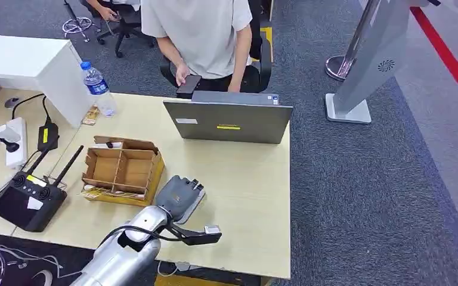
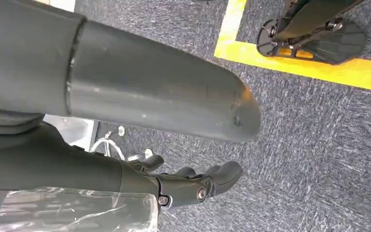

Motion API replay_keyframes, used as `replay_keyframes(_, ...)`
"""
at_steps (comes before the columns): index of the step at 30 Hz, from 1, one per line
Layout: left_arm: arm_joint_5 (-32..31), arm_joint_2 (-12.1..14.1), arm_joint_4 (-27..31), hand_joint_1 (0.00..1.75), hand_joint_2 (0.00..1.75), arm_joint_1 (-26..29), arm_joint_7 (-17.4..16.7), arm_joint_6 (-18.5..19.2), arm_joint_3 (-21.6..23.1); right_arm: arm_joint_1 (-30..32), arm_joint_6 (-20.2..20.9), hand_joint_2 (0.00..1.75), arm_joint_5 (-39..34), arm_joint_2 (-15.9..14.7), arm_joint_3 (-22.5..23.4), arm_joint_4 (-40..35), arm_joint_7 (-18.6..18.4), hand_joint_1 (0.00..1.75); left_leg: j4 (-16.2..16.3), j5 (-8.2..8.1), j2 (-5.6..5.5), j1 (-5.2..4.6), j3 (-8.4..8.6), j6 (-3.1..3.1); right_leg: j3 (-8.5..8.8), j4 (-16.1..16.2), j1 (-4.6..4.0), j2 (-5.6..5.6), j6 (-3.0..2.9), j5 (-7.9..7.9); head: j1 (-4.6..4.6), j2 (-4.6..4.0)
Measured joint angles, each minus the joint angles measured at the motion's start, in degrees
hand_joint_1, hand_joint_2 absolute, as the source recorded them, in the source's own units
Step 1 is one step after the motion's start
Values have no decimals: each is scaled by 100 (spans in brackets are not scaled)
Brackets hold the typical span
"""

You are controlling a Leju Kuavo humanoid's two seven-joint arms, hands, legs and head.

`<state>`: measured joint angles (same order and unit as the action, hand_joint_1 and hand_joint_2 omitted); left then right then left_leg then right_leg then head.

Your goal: Pass the card to the sensor for recognition and then transmit it.

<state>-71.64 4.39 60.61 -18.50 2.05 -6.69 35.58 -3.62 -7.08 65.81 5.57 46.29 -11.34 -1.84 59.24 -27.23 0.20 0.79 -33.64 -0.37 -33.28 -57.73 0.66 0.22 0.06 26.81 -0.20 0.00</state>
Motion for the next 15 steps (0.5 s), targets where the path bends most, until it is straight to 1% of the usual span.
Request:
replay_keyframes(3, 154, 26, 32, 175, 175, -62, -2, -111, 0, 0, 0, 0, 9, 0, 11, 0, 0, 0, 0, 1, 0, 0, 0, 0, 0, -1, 0, -1, 0, 0, 0, 0)
replay_keyframes(6, 448, 78, 423, 175, 175, -81, -9, -316, -13, 6, 0, 0, 83, 0, 35, 0, 0, 0, 1, 8, -2, 1, -1, 0, -2, -3, -1, -4, 0, -2, 2, 0)
replay_keyframes(9, 450, 118, 1079, 175, 175, -216, -9, -792, -94, 4, 2, 0, 149, 0, 37, 0, 2, 0, 1, 12, -8, 1, -7, 2, -3, -4, -1, -11, 1, -4, 0, 0)
replay_keyframes(13, -12, 186, 2036, 175, 175, -770, -11, -1710, -408, 2, 35, 0, 367, 0, 33, 0, 2, 0, 1, 15, -13, 1, -8, 1, -3, -7, -1, -16, 0, -5, -2, 0)
replay_keyframes(14, -135, 207, 2161, 175, 175, -924, -11, -1883, -504, 2, 50, 0, 426, 0, 28, 0, 2, 0, 1, 15, -14, 1, -9, 1, -3, -7, -2, -16, 0, -5, 2, 0)
replay_keyframes(15, -219, 223, 2247, 175, 175, -1097, -35, -1902, -617, 1, 61, 0, 459, 0, 22, 0, 2, 0, 1, 16, -15, 1, -8, 1, -3, -7, -2, -16, 0, -5, 2, 0)
